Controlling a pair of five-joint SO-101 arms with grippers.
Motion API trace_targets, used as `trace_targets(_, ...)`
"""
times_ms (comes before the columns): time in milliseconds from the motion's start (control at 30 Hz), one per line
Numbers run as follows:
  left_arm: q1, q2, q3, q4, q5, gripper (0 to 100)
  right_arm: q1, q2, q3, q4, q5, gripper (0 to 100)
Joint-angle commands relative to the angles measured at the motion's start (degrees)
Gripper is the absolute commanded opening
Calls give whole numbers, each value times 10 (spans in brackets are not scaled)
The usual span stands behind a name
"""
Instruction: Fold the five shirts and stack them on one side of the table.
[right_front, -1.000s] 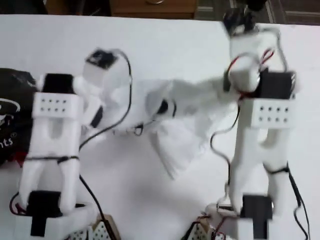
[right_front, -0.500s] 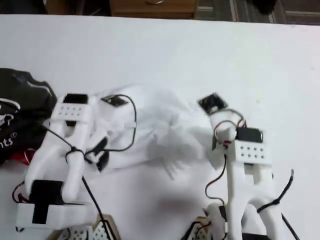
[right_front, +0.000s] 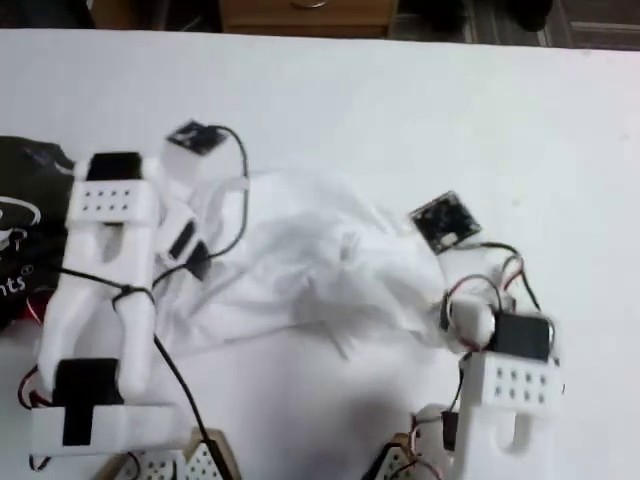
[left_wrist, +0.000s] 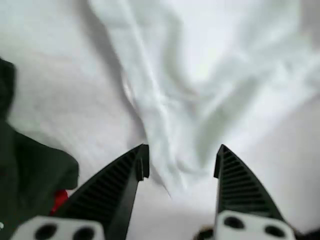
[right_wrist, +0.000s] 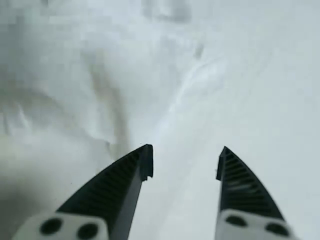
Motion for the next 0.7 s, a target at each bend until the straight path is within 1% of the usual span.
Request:
trace_targets(0,2,-2,47,-63,8,235,3,-30,-4,-46,-62,215)
trace_targets(100,5,-2,118,-126,7,236,3,15,-5,-95,-90,215)
trace_targets(200,5,-2,181,-186,6,236,2,93,-7,-145,-105,215)
trace_targets(300,4,-2,218,-212,6,234,-8,196,-37,-166,-105,215)
trace_targets(400,4,-4,227,-210,6,223,-27,307,-91,-167,-105,215)
trace_targets(433,3,-4,227,-207,6,195,-29,343,-113,-167,-105,215)
trace_targets(533,2,-7,226,-189,5,16,-24,445,-181,-164,-112,215)
trace_targets(600,1,-7,226,-169,5,49,-28,503,-223,-145,-127,215)
trace_targets(667,1,-8,226,-149,5,29,-37,552,-264,-114,-132,215)
